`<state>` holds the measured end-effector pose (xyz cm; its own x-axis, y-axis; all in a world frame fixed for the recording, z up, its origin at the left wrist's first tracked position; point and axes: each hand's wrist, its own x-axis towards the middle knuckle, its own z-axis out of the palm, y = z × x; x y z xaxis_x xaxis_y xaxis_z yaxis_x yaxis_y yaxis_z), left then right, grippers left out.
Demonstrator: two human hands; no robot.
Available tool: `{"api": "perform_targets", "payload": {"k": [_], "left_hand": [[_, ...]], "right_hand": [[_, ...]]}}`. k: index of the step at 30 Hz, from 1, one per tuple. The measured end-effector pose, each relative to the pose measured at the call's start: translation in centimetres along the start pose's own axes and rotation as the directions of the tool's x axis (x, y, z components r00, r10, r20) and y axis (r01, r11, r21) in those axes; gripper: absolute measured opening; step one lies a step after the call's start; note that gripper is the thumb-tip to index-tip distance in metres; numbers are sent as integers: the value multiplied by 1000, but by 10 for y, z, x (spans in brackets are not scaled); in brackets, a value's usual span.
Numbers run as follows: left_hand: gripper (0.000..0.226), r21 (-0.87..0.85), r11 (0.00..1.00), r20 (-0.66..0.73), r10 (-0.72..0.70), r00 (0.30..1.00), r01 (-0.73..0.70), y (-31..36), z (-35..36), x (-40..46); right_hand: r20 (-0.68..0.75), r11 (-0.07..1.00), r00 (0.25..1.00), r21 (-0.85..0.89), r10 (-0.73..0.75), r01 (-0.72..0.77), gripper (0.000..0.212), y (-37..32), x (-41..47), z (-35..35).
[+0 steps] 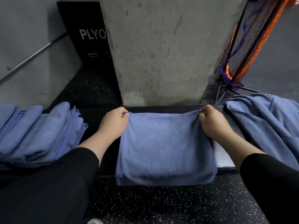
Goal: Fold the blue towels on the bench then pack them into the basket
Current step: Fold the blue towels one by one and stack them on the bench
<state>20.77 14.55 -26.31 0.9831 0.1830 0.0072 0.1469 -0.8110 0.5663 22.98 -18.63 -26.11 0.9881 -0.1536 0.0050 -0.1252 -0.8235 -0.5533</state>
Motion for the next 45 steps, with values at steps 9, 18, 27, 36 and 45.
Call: {"api": "perform_targets", "payload": {"k": [9,18,27,36,45], "left_hand": [[20,85,995,-151,-41,988,55,-4,10,26],[39,298,905,28,310,950,-304,-12,26,27],[15,295,892,115,323,939,-343,-6,7,15],[17,-129,967,-55,213,976,-218,9,-55,-38],[18,-655,741,-171,49,984,-150,28,-96,-89]], "right_hand": [[-87,996,996,-84,5,-12,23,2,15,6],[90,940,973,-251,-214,230,38,4,12,11],[203,959,973,-238,-108,156,21,-11,7,-2],[-10,952,995,289,-102,101,15,-28,-45,-50],[6,720,988,685,-155,109,15,-41,-94,-108]]}}
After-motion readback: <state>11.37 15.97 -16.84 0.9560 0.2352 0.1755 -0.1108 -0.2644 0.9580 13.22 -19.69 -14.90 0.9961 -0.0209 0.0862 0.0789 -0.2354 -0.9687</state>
